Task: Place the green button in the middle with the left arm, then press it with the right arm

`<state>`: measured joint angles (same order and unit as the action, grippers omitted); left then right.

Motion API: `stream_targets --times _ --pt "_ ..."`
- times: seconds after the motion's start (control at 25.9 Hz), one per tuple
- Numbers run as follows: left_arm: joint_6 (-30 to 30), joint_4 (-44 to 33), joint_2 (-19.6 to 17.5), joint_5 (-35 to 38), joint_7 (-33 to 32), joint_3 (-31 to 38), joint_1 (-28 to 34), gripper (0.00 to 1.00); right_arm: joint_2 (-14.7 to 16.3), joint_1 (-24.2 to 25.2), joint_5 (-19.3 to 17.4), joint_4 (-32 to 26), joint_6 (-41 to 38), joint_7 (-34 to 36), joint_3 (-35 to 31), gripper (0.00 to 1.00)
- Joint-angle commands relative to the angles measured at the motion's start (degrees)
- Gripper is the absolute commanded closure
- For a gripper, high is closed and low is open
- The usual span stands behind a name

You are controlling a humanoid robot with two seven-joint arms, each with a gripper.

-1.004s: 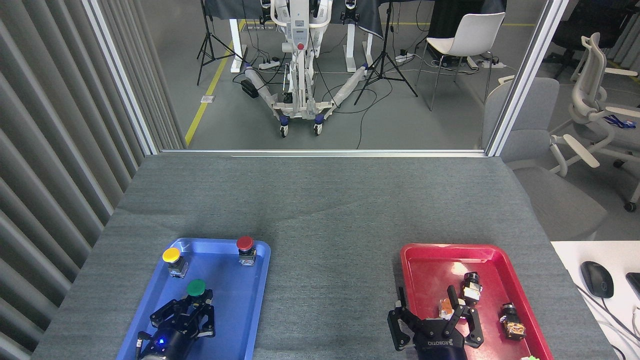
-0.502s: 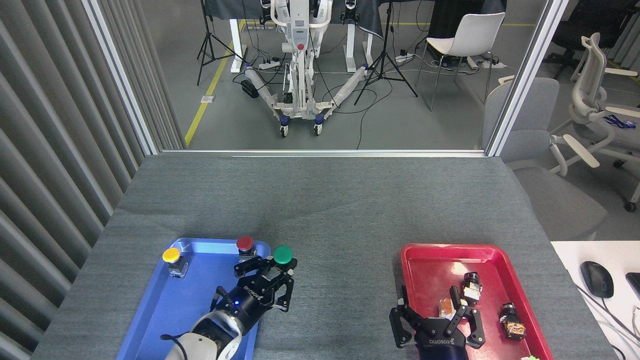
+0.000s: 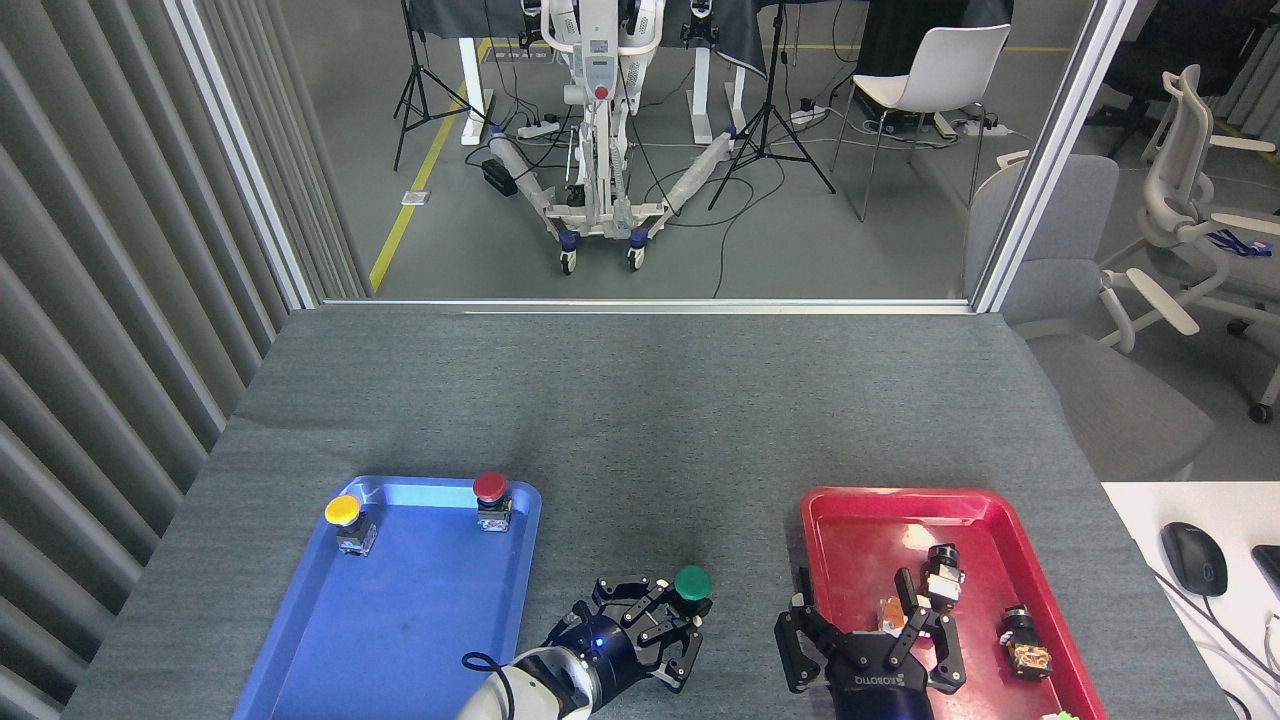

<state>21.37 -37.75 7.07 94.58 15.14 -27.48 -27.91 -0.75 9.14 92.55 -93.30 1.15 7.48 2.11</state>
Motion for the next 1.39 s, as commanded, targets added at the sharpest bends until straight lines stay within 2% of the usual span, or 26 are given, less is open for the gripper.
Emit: stream_targets --times 0.0,0.04,0.08,0.12,0.19,0.27,0.35,0.39,0.42,0.46,0.5,0.54,0.62,0.7,0.77,0.81,0.93,0.97,1.04,1.2,1.35 --pt "-0.01 1.45 0.57 -0.01 -0.02 -0.12 -0.74 0.97 -0.22 -0.09 -0.09 0.23 -0.01 0.08 0.53 0.00" --pt "-0.19 1.63 0.66 -0.10 0.24 -0.03 -0.74 0.83 -0.39 -0.09 -0.35 0.31 -0.01 0.08 0.70 0.00" --pt "-0.36 1.63 0.57 -0.18 0.33 -0.12 -0.74 0.43 -0.57 -0.17 -0.88 0.40 -0.01 0.08 0.79 0.00" --pt "-0.80 1.63 0.66 -0.27 0.33 0.23 -0.74 0.09 -0.57 -0.61 -1.58 0.58 -0.10 0.08 1.14 0.00" --pt "-1.24 1.10 0.66 -0.19 0.33 0.15 -0.65 0.01 -0.65 -1.58 -2.64 1.10 0.08 -0.01 2.72 0.00" --pt "-1.24 0.66 0.66 -0.45 0.33 0.23 -0.65 0.01 -0.92 -1.76 -2.72 1.28 0.25 -0.01 3.78 0.02" --pt "-1.24 -2.77 0.66 -1.42 0.07 0.59 0.23 0.01 -1.53 -2.19 -2.64 1.28 0.34 -0.27 5.01 0.08" --pt "-1.33 -5.58 0.40 -2.47 -0.28 0.59 1.54 0.00 -1.62 -2.81 -2.55 1.37 0.43 -0.54 5.80 0.15" --pt "-1.33 -8.74 -0.04 -3.53 -0.55 0.67 3.74 0.00 -1.62 -3.34 -2.46 1.72 0.43 -0.71 6.50 0.27" --pt "-1.33 -12.70 -0.66 -4.32 -0.90 0.76 6.12 0.01 -1.71 -3.43 -2.37 1.98 0.52 -1.15 7.12 0.42" --pt "-1.42 -17.53 -2.41 -4.93 -0.99 1.20 8.58 0.00 -1.80 -3.95 -2.28 2.16 0.52 -1.41 7.73 0.55" --pt "-1.94 -22.89 -5.75 -5.11 -1.08 2.08 11.56 0.01 -1.89 -4.30 -2.28 2.33 0.52 -1.85 8.35 0.70" --pt "-5.90 -34.14 -10.32 -5.11 -0.99 4.98 18.77 0.01 -2.06 -5.53 -2.28 3.30 0.25 -3.88 9.40 0.88" --pt "-11.78 -44.07 -12.96 -5.02 -0.81 8.23 26.24 0.01 -2.15 -6.41 -2.37 5.06 -0.10 -5.02 10.19 1.00" --pt "-17.24 -50.66 -15.60 -5.63 -0.99 12.54 30.63 0.01 -2.41 -7.29 -2.28 6.64 0.08 -5.11 11.51 1.00" --pt "-19.96 -52.07 -15.60 -6.95 -0.99 16.40 32.04 0.01 -2.50 -7.64 -2.28 7.08 0.25 -5.19 11.86 1.00" --pt "-24.88 -51.11 -12.96 -17.93 -1.08 26.16 32.31 0.01 -2.94 -8.00 -2.28 7.61 0.52 -5.46 11.95 1.00" --pt "-25.24 -50.23 -12.17 -22.15 -1.34 27.57 32.04 0.01 -3.03 -8.08 -2.28 8.22 0.52 -5.55 11.95 1.00" --pt "-25.41 -50.14 -12.70 -26.11 -2.83 28.09 32.22 0.01 -3.03 -8.96 -2.28 9.81 0.60 -5.63 12.04 1.00" --pt "-25.41 -50.14 -14.63 -25.41 -3.80 28.09 32.83 0.01 -3.12 -9.58 -2.37 13.23 0.60 -5.63 11.95 1.00" --pt "-25.24 -50.31 -14.63 -21.63 -3.19 28.09 32.83 0.01 -3.03 -10.37 -2.46 15.87 0.69 -5.63 12.04 1.00"
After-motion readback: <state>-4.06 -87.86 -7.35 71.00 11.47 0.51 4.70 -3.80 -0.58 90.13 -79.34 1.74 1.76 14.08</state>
